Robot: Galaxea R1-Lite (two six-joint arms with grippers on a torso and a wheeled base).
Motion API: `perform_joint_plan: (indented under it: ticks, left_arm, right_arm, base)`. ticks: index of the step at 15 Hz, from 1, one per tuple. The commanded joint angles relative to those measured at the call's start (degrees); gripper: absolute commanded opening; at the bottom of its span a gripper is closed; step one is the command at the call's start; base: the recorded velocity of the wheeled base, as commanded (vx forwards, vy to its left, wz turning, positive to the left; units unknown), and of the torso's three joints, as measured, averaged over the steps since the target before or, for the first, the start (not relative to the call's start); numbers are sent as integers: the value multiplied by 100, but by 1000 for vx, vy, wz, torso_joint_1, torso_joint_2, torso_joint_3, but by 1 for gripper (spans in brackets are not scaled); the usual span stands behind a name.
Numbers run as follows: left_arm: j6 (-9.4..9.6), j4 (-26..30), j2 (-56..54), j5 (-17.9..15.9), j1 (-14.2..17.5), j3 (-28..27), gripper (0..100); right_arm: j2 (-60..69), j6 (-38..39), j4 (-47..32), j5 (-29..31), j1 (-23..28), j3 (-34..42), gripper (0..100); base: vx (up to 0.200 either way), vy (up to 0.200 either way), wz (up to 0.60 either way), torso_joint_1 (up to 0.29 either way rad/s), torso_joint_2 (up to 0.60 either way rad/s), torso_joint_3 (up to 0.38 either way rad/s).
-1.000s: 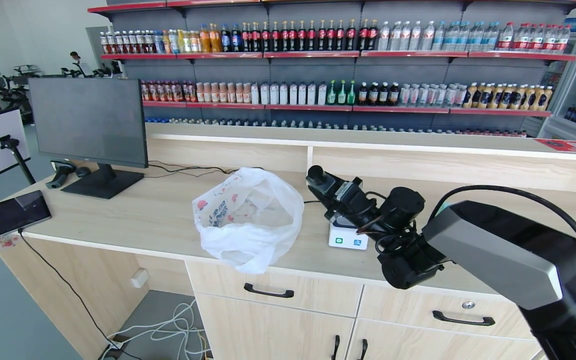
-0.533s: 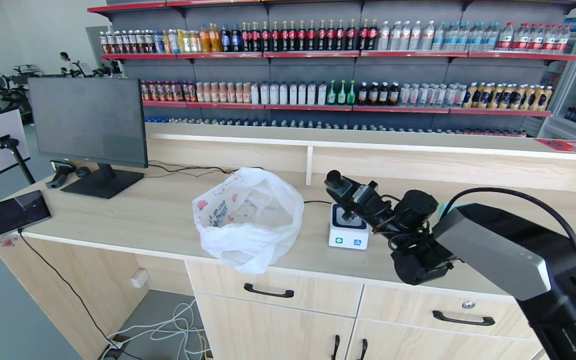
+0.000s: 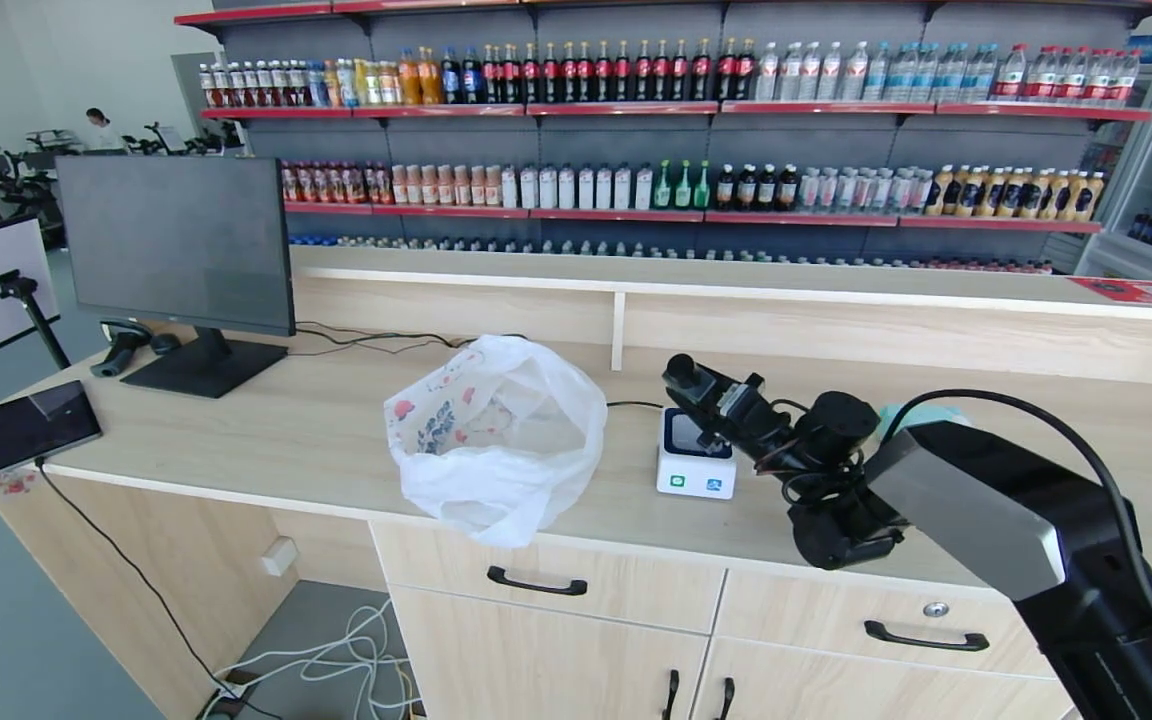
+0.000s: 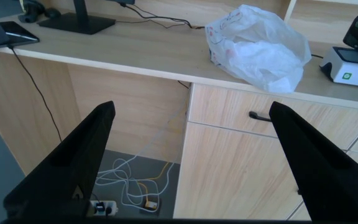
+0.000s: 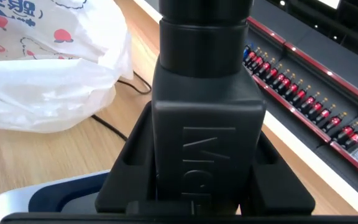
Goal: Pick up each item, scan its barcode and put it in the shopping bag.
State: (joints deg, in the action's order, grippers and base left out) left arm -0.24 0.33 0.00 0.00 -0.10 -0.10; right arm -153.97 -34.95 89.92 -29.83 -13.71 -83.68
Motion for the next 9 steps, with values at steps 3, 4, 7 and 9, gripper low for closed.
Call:
perform_joint_plan:
  ticks: [3,4,7,9]
  left_arm:
    - [-2,2,0,0,1,1,100]
    - [-2,2,0,0,1,1,100]
    - [-2,2,0,0,1,1,100]
    - [-2,2,0,0,1,1,100]
  right_arm:
    - [-37,-3,8,4,-8,18,0]
    - [-37,-3,8,12,-17,18,0]
    - [-54,6,8,30,-8,18,0]
    - [-46,15,8,39,-8,36,0]
  base:
    - [0,0,0,0,0,0]
    - [0,0,0,0,0,0]
    - [0,0,0,0,0,0]
    - [0,0,0,0,0,0]
